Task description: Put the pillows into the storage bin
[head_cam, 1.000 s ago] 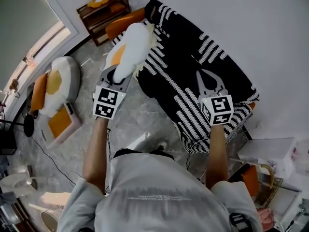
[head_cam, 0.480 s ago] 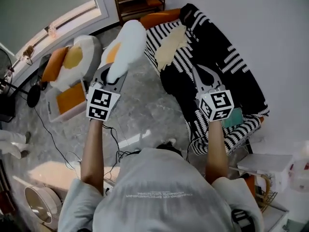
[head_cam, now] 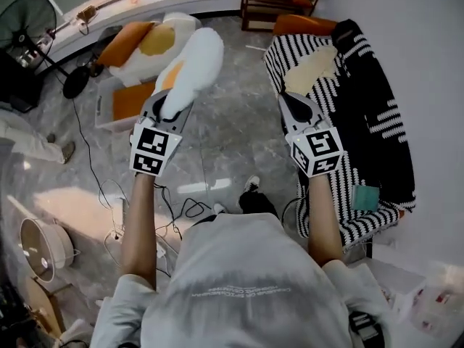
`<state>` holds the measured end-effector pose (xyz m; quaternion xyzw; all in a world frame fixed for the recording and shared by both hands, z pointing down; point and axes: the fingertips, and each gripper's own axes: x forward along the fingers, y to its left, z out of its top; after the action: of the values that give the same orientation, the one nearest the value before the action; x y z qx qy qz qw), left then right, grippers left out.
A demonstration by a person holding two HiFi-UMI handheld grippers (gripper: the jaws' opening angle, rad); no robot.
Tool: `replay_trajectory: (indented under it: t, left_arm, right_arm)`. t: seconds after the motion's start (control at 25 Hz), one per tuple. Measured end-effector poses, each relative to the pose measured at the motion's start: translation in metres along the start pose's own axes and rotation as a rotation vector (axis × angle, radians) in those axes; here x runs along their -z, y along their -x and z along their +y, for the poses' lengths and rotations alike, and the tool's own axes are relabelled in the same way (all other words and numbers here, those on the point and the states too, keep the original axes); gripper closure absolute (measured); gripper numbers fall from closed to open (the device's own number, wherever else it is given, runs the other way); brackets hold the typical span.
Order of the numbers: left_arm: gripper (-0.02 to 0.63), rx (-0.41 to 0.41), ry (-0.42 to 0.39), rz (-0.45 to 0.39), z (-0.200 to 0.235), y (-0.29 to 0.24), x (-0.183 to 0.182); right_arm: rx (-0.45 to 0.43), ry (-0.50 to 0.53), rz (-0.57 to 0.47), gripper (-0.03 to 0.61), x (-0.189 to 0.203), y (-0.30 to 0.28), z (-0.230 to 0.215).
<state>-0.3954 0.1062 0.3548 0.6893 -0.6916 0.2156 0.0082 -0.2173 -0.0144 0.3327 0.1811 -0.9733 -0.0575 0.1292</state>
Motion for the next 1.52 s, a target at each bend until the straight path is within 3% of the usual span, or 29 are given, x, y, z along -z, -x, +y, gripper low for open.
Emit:
replay_trajectory:
  t: [0.24,0.4,0.68,0.88,1.24,1.52]
  left_arm:
    - [0.465,-0.134,0.052,0.079,0.067,0.032,0.071]
    - [0.465,-0.169,0.089,0.136,0.126,0.038,0.130]
    - [0.465,-0.208,0.186,0.265,0.245,0.010,0.216]
    - [0.462,-0.219,0.202,0.347,0.303,-0.025,0.252]
    - [0.460,-0.139,0.237,0.489,0.359,-0.089,0.334]
    - [0.460,-0.054,0.271,0.578,0.401,-0.150,0.423]
  right_arm:
    - [-0.187,0.042,0.015,0.575,0.003,-0.098,0.072]
    - [-0.261,0.044,0.024,0.577,0.008,-0.176,0.116]
    - [-0.399,-0.013,0.073,0.575,0.007,-0.332,0.156]
    - [-0.464,-0.047,0.128,0.575,0.018,-0.425,0.160]
    - [-0.510,-0.075,0.236,0.575,0.050,-0.533,0.168]
    - [-0.507,-0.104,0.344,0.575,0.099,-0.612,0.172]
